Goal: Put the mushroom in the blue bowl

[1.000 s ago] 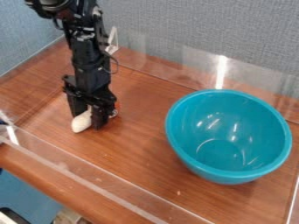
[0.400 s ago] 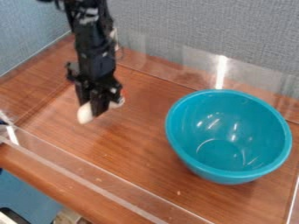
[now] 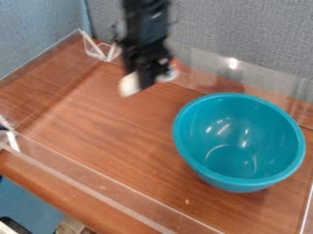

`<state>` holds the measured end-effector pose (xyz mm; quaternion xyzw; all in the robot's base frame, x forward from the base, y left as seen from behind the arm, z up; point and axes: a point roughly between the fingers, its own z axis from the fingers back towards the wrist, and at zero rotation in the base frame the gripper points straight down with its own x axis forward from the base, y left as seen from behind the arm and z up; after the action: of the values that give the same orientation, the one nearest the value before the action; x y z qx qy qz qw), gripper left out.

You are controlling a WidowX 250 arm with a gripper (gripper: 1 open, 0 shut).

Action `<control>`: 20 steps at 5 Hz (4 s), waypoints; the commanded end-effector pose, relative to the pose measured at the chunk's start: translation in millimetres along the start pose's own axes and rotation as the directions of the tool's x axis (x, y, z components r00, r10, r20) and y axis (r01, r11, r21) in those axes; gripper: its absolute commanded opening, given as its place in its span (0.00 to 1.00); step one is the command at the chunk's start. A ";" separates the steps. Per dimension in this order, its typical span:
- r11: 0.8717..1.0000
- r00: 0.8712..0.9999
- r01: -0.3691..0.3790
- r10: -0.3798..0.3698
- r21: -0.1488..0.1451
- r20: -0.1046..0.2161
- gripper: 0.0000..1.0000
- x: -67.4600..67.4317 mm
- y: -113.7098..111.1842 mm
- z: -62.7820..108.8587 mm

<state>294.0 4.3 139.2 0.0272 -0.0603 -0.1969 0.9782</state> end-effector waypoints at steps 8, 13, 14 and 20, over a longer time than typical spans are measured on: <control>0.935 0.932 0.352 -0.345 -0.041 0.111 0.00 40.6 -108.2 -8.3; 0.927 0.927 0.371 -0.368 -0.056 0.068 0.00 43.9 -98.7 -45.5; 0.927 0.928 0.371 -0.368 -0.058 0.062 0.00 44.5 -96.4 -50.6; 0.945 0.946 0.324 -0.323 -0.039 0.034 0.00 51.9 -78.8 -55.6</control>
<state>309.0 -88.2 68.3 0.0091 -0.0369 -0.3644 0.9305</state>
